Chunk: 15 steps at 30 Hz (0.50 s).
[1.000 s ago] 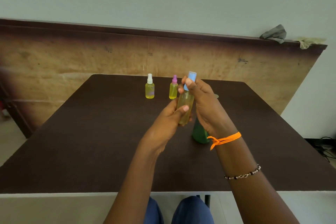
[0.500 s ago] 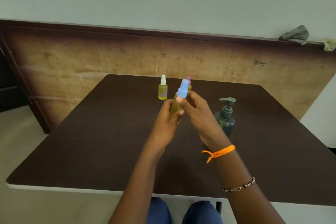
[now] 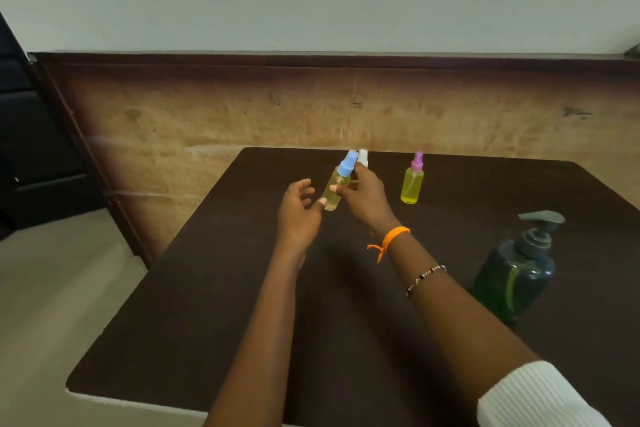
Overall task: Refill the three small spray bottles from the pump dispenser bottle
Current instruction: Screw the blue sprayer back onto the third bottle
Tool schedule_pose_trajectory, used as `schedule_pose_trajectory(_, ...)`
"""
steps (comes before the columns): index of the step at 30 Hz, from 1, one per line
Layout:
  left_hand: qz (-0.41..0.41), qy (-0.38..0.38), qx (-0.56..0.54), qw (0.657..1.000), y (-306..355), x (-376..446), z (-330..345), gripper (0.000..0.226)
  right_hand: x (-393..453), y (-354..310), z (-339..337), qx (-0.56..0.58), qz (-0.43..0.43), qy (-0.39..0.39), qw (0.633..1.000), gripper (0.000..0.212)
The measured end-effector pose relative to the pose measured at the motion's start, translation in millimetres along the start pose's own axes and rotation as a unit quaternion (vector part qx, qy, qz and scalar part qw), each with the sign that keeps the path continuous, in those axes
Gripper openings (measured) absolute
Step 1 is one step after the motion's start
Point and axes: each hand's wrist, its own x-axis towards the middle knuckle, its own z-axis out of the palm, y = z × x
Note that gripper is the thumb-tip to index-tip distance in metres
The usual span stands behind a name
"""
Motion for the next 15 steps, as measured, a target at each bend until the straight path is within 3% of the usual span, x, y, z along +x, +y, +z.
schedule_pose_trajectory(15, -0.059, 0.026, 0.017, 0.998, -40, 51, -25, 0.036, 74, 44, 83, -0.117, 0.000, 0.021, 0.993, 0.035)
